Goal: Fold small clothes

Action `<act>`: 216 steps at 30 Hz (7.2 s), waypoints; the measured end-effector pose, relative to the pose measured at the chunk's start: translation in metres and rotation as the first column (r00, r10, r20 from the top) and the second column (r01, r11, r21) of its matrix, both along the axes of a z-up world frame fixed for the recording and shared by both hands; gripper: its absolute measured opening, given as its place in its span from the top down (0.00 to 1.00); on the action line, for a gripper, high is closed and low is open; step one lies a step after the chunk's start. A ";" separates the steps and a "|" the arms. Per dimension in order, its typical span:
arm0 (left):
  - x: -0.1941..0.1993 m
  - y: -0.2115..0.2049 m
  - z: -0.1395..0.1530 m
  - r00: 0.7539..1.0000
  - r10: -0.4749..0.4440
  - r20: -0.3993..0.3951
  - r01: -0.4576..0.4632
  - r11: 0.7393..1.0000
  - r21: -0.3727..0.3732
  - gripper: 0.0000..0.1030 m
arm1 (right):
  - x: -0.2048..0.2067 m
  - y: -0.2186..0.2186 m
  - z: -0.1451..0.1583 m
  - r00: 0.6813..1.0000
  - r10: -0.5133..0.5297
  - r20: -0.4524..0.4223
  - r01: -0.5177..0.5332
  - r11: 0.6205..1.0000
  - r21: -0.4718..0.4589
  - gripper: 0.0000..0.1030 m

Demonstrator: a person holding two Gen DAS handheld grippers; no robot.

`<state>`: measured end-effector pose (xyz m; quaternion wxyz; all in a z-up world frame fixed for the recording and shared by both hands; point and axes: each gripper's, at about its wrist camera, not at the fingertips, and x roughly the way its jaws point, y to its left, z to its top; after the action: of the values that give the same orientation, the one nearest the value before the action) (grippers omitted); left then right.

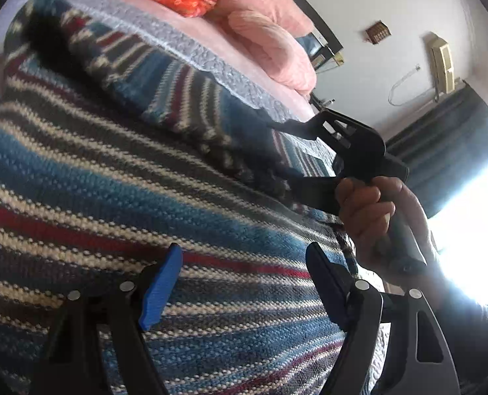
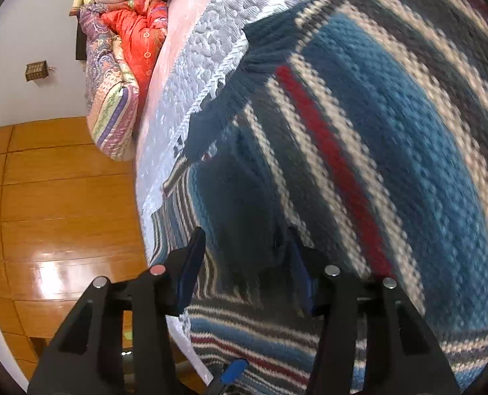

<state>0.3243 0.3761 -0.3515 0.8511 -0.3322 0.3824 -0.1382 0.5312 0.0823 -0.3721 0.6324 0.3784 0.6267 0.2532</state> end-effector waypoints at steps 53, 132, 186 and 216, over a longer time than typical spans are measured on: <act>0.173 0.130 0.042 0.990 -0.058 -0.127 0.065 0.996 0.055 0.25 | 0.037 -0.125 0.057 0.958 0.041 0.284 0.021 0.977 -0.213 0.80; -0.209 0.105 0.018 0.922 -0.086 -0.378 -0.049 0.942 -0.332 0.92 | -0.360 -0.210 0.081 0.998 0.042 0.038 -0.040 0.997 -0.072 0.93; 0.101 0.154 0.033 0.942 -0.087 -0.324 0.118 0.990 0.077 0.45 | -0.036 -0.140 0.060 0.926 0.304 0.224 -0.209 0.906 -0.367 0.55; 0.093 0.116 0.126 0.977 -0.206 -0.054 0.212 0.948 0.235 0.92 | -0.051 -0.144 0.143 0.799 0.347 0.492 -0.151 0.907 -0.394 0.92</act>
<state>0.4170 0.4924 -0.2259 0.8600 -0.1866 0.4413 -0.1757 0.4798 -0.0616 -0.2296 0.8009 0.0892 0.4962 0.3230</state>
